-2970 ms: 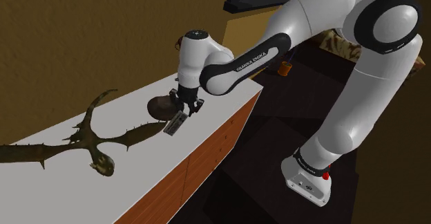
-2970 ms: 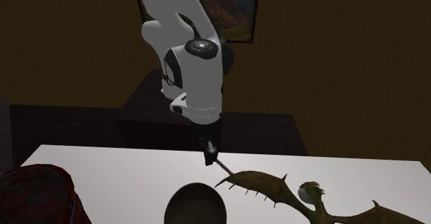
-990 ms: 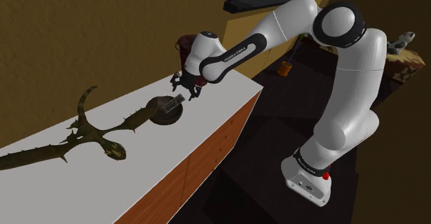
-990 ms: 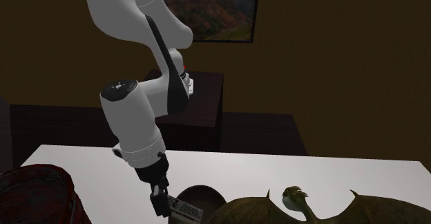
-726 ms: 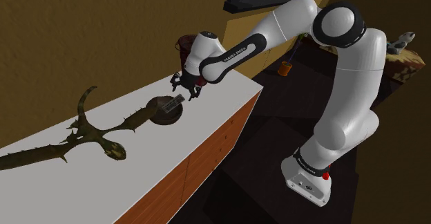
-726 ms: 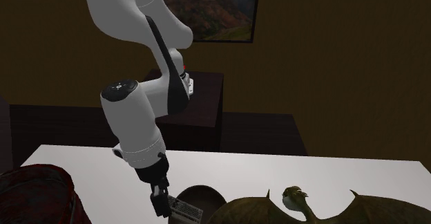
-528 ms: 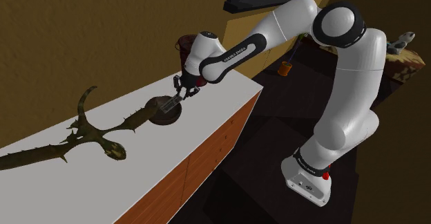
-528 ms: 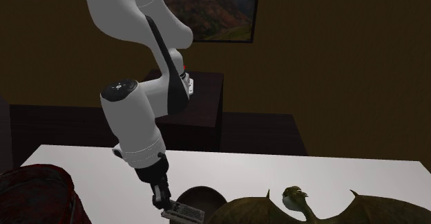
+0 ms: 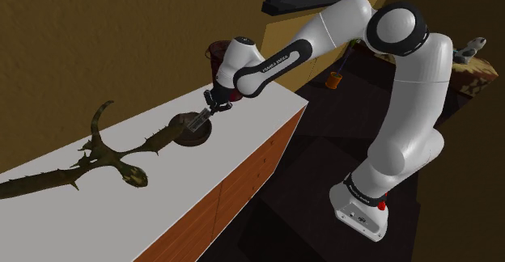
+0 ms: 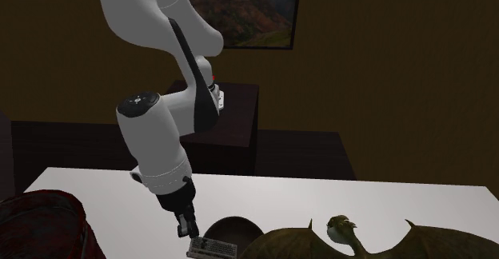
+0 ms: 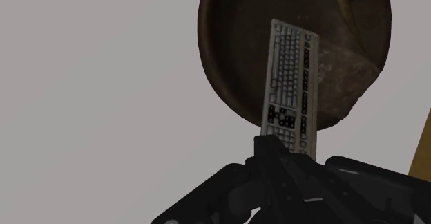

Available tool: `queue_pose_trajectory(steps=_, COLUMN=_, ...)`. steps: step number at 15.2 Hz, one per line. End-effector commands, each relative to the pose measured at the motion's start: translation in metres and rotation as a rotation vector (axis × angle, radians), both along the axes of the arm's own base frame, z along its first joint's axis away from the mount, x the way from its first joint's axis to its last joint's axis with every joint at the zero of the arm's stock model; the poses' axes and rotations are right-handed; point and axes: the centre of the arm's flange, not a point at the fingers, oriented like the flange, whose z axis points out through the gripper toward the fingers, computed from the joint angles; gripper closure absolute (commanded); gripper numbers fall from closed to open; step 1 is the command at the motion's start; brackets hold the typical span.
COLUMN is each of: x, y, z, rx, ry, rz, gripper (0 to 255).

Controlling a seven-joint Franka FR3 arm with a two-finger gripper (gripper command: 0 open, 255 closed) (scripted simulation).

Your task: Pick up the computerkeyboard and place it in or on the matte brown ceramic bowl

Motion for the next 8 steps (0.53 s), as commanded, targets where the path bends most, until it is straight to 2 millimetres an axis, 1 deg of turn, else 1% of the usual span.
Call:
queue_pose_trajectory(steps=1, x=0.000, y=0.000, z=0.000, rx=0.000, ry=0.000, rz=0.000, gripper=0)
queue_pose_trajectory(steps=3, x=0.009, y=0.040, z=0.004, rx=-0.071, ry=0.051, rz=-0.133, gripper=0)
queue_pose_trajectory(steps=6, x=0.033, y=0.097, z=0.003, rx=-0.178, ry=0.128, rz=-0.331, gripper=0)
queue_pose_trajectory(steps=7, x=0.039, y=0.108, z=0.002, rx=-0.200, ry=0.144, rz=-0.372, gripper=0)
queue_pose_trajectory(steps=8, x=0.040, y=0.108, z=-0.003, rx=-0.200, ry=0.144, rz=-0.372, gripper=0)
